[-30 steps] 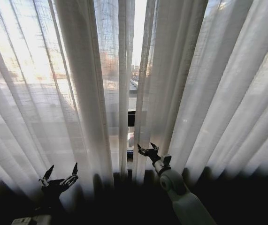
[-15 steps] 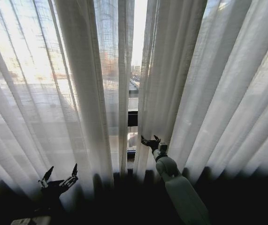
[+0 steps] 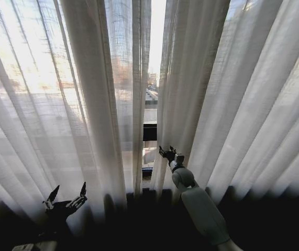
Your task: Open the curtains by pulling them apart, changing their state from closed to fully open.
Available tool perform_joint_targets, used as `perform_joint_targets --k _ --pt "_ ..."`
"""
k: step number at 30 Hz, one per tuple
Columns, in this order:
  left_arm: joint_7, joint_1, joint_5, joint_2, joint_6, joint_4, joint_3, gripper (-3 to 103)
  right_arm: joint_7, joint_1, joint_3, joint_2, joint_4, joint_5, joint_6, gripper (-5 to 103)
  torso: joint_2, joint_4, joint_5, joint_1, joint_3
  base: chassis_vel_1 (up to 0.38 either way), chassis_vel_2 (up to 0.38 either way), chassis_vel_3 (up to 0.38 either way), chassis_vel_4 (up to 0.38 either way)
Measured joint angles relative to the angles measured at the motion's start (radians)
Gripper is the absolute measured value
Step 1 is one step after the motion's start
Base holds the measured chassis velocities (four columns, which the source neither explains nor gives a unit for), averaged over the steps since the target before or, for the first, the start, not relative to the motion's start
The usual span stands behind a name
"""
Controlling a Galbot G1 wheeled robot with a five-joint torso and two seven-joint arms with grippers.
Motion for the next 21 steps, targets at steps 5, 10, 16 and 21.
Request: perform_joint_targets --k 5,10,16,21 --pt "0.0 0.003 0.0 0.0 0.0 0.0 -0.004 100 0.0 0.005 -0.006 0.001 -0.001 -0.001 0.002 44 0.0 0.0 0.0 0.0 0.0 0.0 0.0 0.0 0.0" --pt "-0.001 0.003 -0.001 0.0 0.0 0.0 -0.005 100 0.001 0.009 -0.011 -0.001 0.0 -0.001 0.002 28 0.0 0.0 0.0 0.0 0.0 0.0 0.0 0.0 0.0" --pt "-0.001 0.003 -0.001 0.001 -0.001 0.0 -0.005 100 0.005 -0.002 -0.012 -0.001 0.013 0.002 0.003 3 0.0 0.0 0.0 0.0 0.0 0.0 0.0 0.0 0.0" --pt "-0.001 0.003 -0.001 0.001 -0.002 0.001 -0.003 100 0.004 -0.009 -0.011 -0.001 0.022 0.008 -0.002 0 0.0 0.0 0.0 0.0 0.0 0.0 0.0 0.0 0.0"
